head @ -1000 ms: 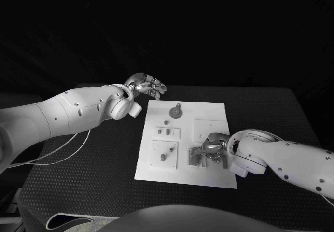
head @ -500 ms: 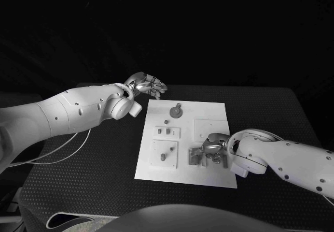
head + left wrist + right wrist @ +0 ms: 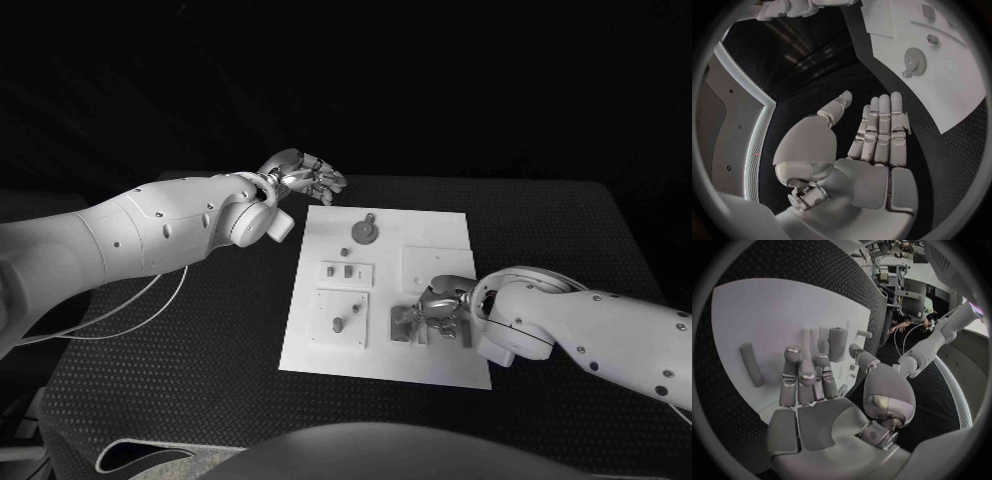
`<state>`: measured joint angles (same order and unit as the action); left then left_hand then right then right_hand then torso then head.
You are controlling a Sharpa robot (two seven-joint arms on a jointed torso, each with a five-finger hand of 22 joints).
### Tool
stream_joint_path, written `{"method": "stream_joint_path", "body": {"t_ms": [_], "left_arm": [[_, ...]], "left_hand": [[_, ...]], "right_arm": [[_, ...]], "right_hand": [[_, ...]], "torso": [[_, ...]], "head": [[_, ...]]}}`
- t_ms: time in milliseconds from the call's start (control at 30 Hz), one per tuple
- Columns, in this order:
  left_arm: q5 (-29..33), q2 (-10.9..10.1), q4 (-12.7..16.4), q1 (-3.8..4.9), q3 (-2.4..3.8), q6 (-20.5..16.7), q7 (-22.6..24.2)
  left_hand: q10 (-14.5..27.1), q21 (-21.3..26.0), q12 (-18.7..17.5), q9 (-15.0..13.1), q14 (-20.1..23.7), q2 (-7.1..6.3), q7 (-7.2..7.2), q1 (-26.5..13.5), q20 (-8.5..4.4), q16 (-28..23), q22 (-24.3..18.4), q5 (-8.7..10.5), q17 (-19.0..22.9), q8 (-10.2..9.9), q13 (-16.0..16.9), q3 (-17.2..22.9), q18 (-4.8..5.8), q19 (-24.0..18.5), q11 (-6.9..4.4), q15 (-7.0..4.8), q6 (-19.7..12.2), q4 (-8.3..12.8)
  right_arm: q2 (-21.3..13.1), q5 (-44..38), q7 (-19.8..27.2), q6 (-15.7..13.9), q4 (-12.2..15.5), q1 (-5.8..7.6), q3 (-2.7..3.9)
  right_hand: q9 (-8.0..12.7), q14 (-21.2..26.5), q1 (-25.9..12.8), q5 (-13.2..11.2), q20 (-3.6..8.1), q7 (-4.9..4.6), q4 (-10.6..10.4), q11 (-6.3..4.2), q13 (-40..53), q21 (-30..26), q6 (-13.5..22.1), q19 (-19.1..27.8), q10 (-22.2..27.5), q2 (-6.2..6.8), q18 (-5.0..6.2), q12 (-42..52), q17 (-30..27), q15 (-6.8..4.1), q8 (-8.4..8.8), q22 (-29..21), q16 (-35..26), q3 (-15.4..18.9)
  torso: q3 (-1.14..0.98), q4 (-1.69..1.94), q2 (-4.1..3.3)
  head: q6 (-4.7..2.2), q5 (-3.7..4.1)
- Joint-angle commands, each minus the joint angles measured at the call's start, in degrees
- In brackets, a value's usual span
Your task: Assemble the parts on the task board
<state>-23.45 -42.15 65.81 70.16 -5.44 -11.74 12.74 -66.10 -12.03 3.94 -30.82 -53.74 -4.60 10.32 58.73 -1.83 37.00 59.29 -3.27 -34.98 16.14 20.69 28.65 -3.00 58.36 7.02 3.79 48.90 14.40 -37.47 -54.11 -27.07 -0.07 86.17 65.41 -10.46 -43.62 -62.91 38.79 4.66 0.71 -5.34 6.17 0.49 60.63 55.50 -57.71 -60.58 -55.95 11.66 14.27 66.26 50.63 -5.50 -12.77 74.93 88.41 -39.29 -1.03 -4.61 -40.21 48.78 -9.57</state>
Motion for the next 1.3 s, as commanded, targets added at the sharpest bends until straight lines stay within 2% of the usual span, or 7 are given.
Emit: {"method": "stream_joint_path", "body": {"t_ms": [33, 467, 800, 933, 1033, 1167, 1300], "left_arm": [[0.3, 0.1, 0.1, 0.06, 0.04, 0.4, 0.5], [0.3, 0.0, 0.1, 0.07, 0.04, 0.4, 0.5], [0.3, 0.0, 0.0, 0.07, 0.04, 0.3, 0.7], [0.3, 0.0, 0.1, 0.06, 0.04, 0.1, 0.8], [0.3, -0.1, 0.2, 0.06, 0.04, 0.1, 0.8], [0.3, -0.2, 0.2, 0.06, 0.04, 0.3, 0.9], [0.3, -0.2, 0.2, 0.06, 0.04, 0.3, 0.8]], "left_hand": [[0.2, 0.3, 0.0, 0.1, 0.0, -0.25, 0.07, -0.5, 0.28, -0.4, 0.1, -0.30, -0.1, 0.4, -0.1, 0.0, -1.09, -0.2, -0.04, 0.38, -0.3, -0.3], [0.2, 0.3, 0.0, 0.1, 0.0, -0.27, 0.07, -0.5, 0.28, -0.4, 0.1, -0.30, -0.1, 0.4, -0.1, 0.0, -1.10, -0.2, -0.04, 0.38, -0.3, -0.3], [0.2, 0.3, 0.1, 0.1, 0.0, -0.25, 0.06, -0.5, 0.29, -0.5, 0.1, -0.30, -0.2, 0.4, -0.1, 0.0, -1.09, -0.2, -0.04, 0.39, -0.3, -0.3], [0.2, 0.3, 0.1, 0.1, 0.0, -0.27, 0.06, -0.5, 0.30, -0.5, 0.1, -0.29, -0.2, 0.4, -0.1, -0.1, -1.09, -0.2, -0.04, 0.39, -0.3, -0.4], [0.2, 0.3, 0.1, 0.1, 0.0, -0.29, 0.06, -0.6, 0.31, -0.5, 0.1, -0.29, -0.2, 0.4, -0.1, -0.1, -1.08, -0.2, -0.04, 0.40, -0.3, -0.4], [0.2, 0.3, 0.1, 0.1, 0.0, -0.29, 0.06, -0.6, 0.31, -0.5, 0.1, -0.29, -0.2, 0.5, -0.1, -0.1, -1.08, -0.2, -0.05, 0.41, -0.3, -0.4], [0.2, 0.3, 0.1, 0.1, 0.0, -0.26, 0.05, -0.6, 0.31, -0.5, 0.1, -0.30, -0.2, 0.5, -0.1, -0.1, -1.09, -0.2, -0.05, 0.41, -0.3, -0.4]], "right_arm": [[0.2, 0.0, 0.3, 1.6, 0.1, -0.45, -0.33], [-0.8, -3.0, 2.4, -1.6, 0.6, -0.45, -0.34], [-5.2, -5.6, 9.3, -7.2, 3.8, 0.51, 0.07], [-8.2, -8.4, 6.7, -6.8, 4.4, 0.95, 1.81], [-10.3, -9.1, 5.8, -5.8, 4.4, 1.98, 1.87], [-12.0, -11.6, 4.6, -0.4, 4.0, 2.06, 1.89], [-13.7, -14.0, 3.0, 1.5, 4.2, 2.02, 1.86]], "right_hand": [[1.3, 0.5, 0.1, -0.2, -0.12, -1.96, -0.9, 0.51, -0.2, -0.4, 2.8, 0.6, 0.9, 1.09, 0.73, -0.1, -0.1, 0.48, 2.80, 0.9, -0.3, -0.1], [1.5, 1.0, 0.1, -0.2, -0.33, -2.24, -2.0, 0.83, -0.3, -0.4, 3.0, 0.9, 1.4, 1.89, 0.73, 0.0, -0.1, 0.86, 2.88, 1.0, -0.2, -0.2], [0.8, -0.1, 5.2, -0.3, 0.03, -1.21, 2.9, -0.19, -0.8, 0.1, 0.7, -0.1, -0.1, -1.92, 0.73, 1.5, -0.7, -0.09, 1.22, 0.8, 0.1, 1.3], [0.5, -1.2, 5.9, -0.2, 0.08, -0.51, 3.8, -0.82, -1.4, 0.1, -1.1, -0.5, -1.6, -2.44, 0.73, 1.8, -1.0, -0.50, 0.24, 0.8, 0.1, 1.9], [0.0, -2.0, 6.5, -0.2, 0.24, 0.11, 4.5, -1.42, -1.7, 0.4, -2.6, -1.1, -2.8, -2.67, 0.73, 2.1, -1.2, -0.92, -0.64, 0.8, 0.3, 2.1], [-0.6, -5.3, 6.7, -0.2, 0.64, 0.98, 5.0, -2.26, -2.0, 0.8, -4.5, -2.3, -5.0, -3.62, 0.73, 2.5, 1.7, -1.60, -1.60, 0.8, 0.8, 2.4], [-0.9, -7.5, 6.5, -0.2, 0.94, 1.50, 5.0, -2.75, -2.1, 1.0, -5.7, -3.0, -6.3, -3.72, 0.73, 2.7, 4.0, -1.96, -2.06, 0.8, 1.0, 2.5]], "torso": [[-0.01, 0.00, -0.01], [-0.01, 0.03, 0.00], [-0.09, -0.12, 0.04], [-0.13, -0.20, 0.04], [-0.03, -0.23, 0.04], [-0.05, -0.38, 0.05], [-0.09, -0.44, 0.07]], "head": [[0.00, -0.04], [0.03, 0.12], [-0.67, 0.48], [-1.08, 0.93], [-1.39, 1.10], [-1.77, 2.00], [-1.83, 1.86]]}}
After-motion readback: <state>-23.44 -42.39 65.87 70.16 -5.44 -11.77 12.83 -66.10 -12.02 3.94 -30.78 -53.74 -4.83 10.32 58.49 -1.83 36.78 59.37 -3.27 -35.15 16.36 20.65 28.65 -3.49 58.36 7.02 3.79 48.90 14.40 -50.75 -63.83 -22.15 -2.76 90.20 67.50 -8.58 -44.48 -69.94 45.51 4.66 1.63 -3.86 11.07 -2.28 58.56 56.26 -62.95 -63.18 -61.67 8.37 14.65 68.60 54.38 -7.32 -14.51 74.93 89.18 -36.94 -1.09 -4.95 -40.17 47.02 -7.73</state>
